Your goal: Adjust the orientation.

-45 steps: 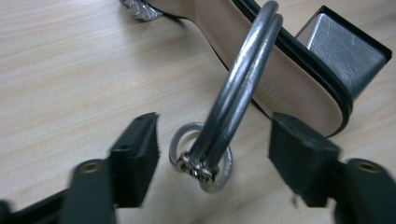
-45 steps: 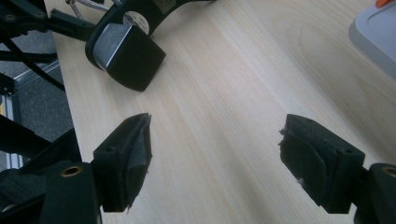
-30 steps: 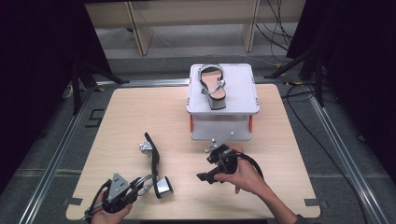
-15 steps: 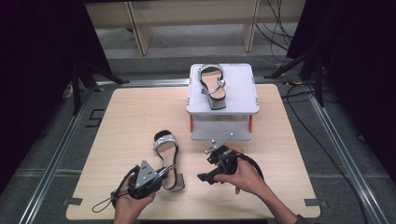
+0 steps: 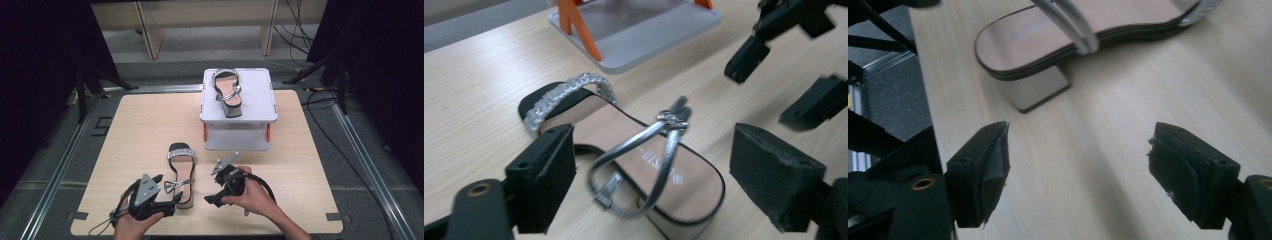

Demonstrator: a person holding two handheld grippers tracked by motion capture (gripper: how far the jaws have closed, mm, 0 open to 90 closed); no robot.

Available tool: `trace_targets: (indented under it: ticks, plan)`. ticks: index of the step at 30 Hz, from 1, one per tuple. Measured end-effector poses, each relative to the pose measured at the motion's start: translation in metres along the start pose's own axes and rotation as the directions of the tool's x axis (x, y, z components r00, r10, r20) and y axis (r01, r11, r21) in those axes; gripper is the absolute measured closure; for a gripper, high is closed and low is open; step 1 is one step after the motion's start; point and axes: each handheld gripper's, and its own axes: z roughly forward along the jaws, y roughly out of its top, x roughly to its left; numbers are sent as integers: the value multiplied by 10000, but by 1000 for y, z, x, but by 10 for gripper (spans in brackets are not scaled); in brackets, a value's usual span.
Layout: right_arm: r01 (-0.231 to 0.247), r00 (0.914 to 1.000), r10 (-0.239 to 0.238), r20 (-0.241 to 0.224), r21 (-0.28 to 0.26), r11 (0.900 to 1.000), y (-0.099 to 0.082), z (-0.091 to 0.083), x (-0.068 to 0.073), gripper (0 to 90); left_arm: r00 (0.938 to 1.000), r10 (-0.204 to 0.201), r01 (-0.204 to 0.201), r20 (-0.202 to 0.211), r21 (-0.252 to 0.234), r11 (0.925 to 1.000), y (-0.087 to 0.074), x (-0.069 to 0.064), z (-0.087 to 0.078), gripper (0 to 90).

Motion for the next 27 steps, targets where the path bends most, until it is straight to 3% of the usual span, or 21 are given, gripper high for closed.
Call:
trace_targets:
  ticks: [4, 6, 7, 8, 12, 14, 16, 17, 19, 20, 21, 22, 25, 27]
  plan:
    - [68, 10000, -70, -69, -286, 9996, 4, 10, 6, 255, 9959, -881, 889, -225, 359, 9954, -24, 5, -6, 175]
    - [37, 10000, -35, 31, -623, 9981, 8, 13, 5, 294, 9880, -1530, 1544, -228, 794, 9848, -35, 8, -6, 174]
    - [92, 9999, -86, 88, -635, 9979, 10, 14, 4, 336, 9880, -1530, 1544, -228, 794, 9848, -35, 8, -6, 174]
    - [201, 9997, -190, 160, -735, 9971, 12, 15, 3, 384, 9843, -1749, 1767, -256, 1234, 9765, -44, 9, -6, 174]
    - [262, 9994, -237, 257, -1012, 9945, 18, 23, -3, 497, 9873, -1537, 1584, -399, 1766, 9715, -52, 5, -6, 174]
    - [226, 9995, -199, 255, -1093, 9938, 22, 26, -6, 508, 9910, -1247, 1317, -482, 1928, 9723, -54, 5, -7, 174]
    - [237, 9994, -206, 274, -1191, 9926, 25, 29, -8, 540, 9890, -1411, 1470, -446, 1864, 9714, -54, 4, -7, 174]
    - [204, 9997, -185, 153, -1322, 9910, 26, 31, -8, 554, 9907, -1260, 1338, -518, 1977, 9711, -55, 5, -6, 174]
    - [2, 9991, -66, -429, -1463, 9892, 28, 34, -10, 591, 9905, -1333, 1371, -324, 2030, 9695, -55, 3, -5, 175]
    - [-39, 9989, -31, -464, -1489, 9888, 30, 37, -11, 604, 9902, -1363, 1398, -313, 1940, 9710, -55, 2, -5, 175]
    - [88, 9997, -120, -222, -1366, 9906, 31, 40, -11, 629, 9926, -1148, 1206, -397, 2064, 9710, -54, 3, -5, 175]
    - [232, 9995, -258, -178, -1336, 9908, 32, 42, -12, 683, 9907, -1327, 1361, -302, 1901, 9723, -54, 2, -5, 175]
    - [627, 9980, -636, -13, -1496, 9868, 32, 43, -13, 807, 9910, -1299, 1337, -323, 1889, 9729, -55, 3, -6, 178]
    - [819, 9966, -805, 155, -1435, 9863, 30, 39, -14, 820, 9901, -1360, 1401, -348, 1829, 9731, -55, 3, -6, 178]
